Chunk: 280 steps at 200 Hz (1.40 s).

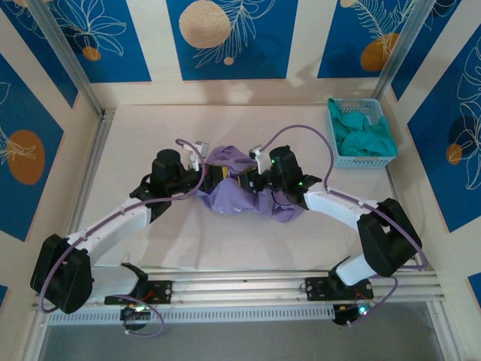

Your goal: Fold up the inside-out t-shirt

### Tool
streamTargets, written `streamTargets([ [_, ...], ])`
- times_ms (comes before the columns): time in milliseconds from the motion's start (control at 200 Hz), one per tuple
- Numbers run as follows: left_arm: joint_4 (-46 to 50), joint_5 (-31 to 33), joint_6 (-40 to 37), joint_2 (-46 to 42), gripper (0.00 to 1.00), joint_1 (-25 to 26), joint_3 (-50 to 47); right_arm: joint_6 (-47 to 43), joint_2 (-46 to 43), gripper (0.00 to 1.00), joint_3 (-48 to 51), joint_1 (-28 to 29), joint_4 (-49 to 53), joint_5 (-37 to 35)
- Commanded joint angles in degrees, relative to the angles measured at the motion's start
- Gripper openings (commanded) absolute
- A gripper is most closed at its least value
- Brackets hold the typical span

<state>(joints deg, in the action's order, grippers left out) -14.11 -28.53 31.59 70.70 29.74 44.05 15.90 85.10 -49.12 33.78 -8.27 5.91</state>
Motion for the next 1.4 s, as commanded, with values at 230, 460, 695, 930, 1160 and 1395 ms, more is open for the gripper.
streamTargets([
  [230, 7.3, 11.5, -5.6, 0.0, 0.00, -0.8, -0.5, 2.7, -12.2, 0.00, -1.3, -4.4, 3.7, 11.6],
  [460, 12.6, 22.5, -9.5, 2.2, 0.00, -0.7, 1.4, 11.7, -15.0, 0.00, -2.5, -7.0, 5.3, 25.9],
  [695, 20.6, 32.2, -13.5, 4.3, 0.21, 1.7, 3.8, 25.5, -10.8, 0.00, -1.7, -7.1, -4.9, 31.2],
  [930, 20.2, 33.1, -14.4, -6.8, 0.50, 5.7, -0.7, 29.1, -8.1, 0.00, -2.5, -7.7, -5.4, 29.9],
  [1160, 12.9, 17.2, -14.2, -8.0, 0.51, 10.1, -0.5, 28.4, -7.6, 0.00, -2.9, -8.1, -4.1, 29.8],
  [1395, 9.2, 13.7, -14.1, 0.6, 0.45, 11.3, 3.6, 27.9, -7.9, 0.00, -2.6, -8.3, -3.4, 30.1],
])
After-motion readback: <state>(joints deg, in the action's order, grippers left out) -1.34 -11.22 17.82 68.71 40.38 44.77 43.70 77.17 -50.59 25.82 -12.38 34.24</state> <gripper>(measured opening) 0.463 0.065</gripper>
